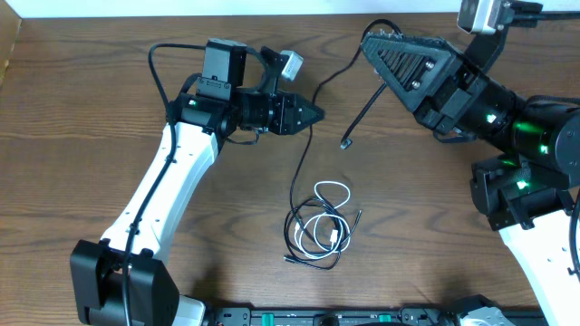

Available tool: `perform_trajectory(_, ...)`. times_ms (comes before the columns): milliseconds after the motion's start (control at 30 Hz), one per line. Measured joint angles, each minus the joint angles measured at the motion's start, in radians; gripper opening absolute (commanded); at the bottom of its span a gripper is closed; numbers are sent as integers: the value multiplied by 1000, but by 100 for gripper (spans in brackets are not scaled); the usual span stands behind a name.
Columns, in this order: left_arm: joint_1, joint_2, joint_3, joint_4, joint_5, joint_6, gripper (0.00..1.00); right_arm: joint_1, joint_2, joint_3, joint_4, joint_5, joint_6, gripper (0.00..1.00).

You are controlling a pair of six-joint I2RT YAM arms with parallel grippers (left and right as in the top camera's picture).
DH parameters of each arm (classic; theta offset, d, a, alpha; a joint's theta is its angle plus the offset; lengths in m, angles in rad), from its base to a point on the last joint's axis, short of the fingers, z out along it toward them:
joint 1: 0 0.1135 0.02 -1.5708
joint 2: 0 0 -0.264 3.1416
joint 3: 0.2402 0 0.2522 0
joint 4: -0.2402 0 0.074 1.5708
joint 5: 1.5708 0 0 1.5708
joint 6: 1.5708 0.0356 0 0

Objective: Untangle cables

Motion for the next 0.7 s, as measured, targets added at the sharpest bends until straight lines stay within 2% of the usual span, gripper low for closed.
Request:
perform_trajectory(200, 0, 0, 0, 3, -23, -18, 8, -74, 0, 0, -48, -7, -2, 3)
perform_trajectory(233, 0, 0, 0, 5, -29, -35, 7, -97, 0, 0, -83, -7, -9, 11)
perform_trajectory(300, 0, 0, 0, 15, -40, -71, 8, -136, 0, 0, -156, -8, -30, 39)
perform_trajectory(333, 0, 0, 0, 25, -43, -91, 8, -157, 0, 1, -203, -6, -52, 49)
perform_trajectory(433, 0, -1, 0, 68, -53, -151, 7, -212, 0, 0, -363, 0, -137, 72)
perform_trajectory(533, 0, -13, 0, 177, -62, -248, 7, -243, 0, 1, -526, 4, -248, 87)
perform_trajectory(700, 2, -88, 2, 437, -64, -443, 7, -256, 0, 0, -757, 20, -443, 96)
